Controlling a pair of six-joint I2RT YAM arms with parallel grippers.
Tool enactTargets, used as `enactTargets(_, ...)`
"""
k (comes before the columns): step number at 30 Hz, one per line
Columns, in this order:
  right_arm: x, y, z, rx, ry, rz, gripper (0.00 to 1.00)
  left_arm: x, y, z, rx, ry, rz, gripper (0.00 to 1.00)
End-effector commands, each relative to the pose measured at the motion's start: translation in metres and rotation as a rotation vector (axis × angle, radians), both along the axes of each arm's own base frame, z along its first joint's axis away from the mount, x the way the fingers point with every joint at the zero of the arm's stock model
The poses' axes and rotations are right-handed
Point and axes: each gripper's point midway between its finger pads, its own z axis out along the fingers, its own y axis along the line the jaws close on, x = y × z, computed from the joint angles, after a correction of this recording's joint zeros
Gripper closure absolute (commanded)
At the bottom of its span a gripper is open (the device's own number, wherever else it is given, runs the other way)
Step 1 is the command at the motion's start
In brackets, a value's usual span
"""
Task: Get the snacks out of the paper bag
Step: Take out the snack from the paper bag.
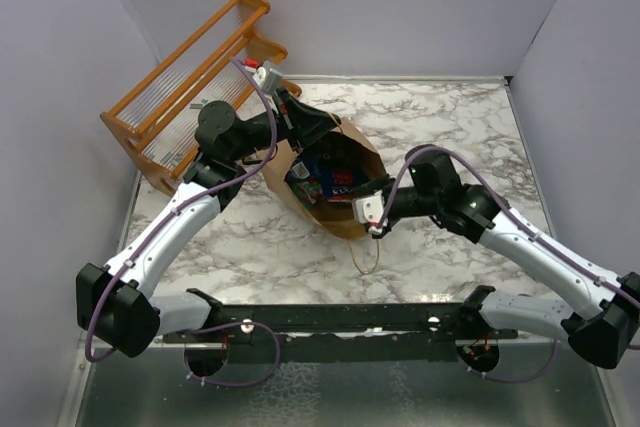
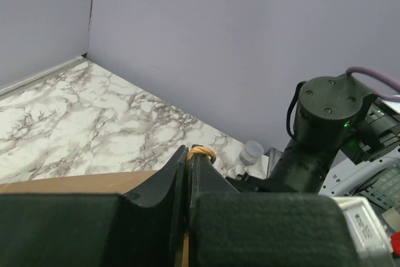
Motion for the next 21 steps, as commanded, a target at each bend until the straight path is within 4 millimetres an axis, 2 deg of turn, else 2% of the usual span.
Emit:
enactTargets(1, -0.005, 0.01, -0.026, -0.11, -0.092, 0.12, 0.45, -0.013, 0.001, 0.016, -0.026, -0.086, -0.022, 1.0)
enactTargets(5, 0.012, 0.01, -0.053, -0.217, -0.149, 0.05, 0.45, -0.012, 0.002, 0.015, -0.025, -0.08, -0.014, 1.0)
enactTargets(11, 0.048, 0.007, -0.063, -0.28, -0.241, -0.106, 0.49, -0.006, 0.004, 0.011, -0.004, -0.079, 0.022, 1.0)
enactTargets(13, 0.052, 0.009, -0.07, -0.297, -0.234, -0.112, 0.5, -0.006, 0.004, 0.012, -0.004, -0.079, 0.023, 1.0)
enactTargets(16, 0.06, 0.012, -0.082, -0.32, -0.221, -0.139, 0.55, -0.006, 0.004, 0.013, -0.005, -0.08, 0.026, 1.0)
enactTargets(21, 0.077, 0.018, -0.089, -0.335, -0.224, -0.199, 0.7, -0.005, 0.005, 0.012, -0.006, -0.077, 0.035, 1.0)
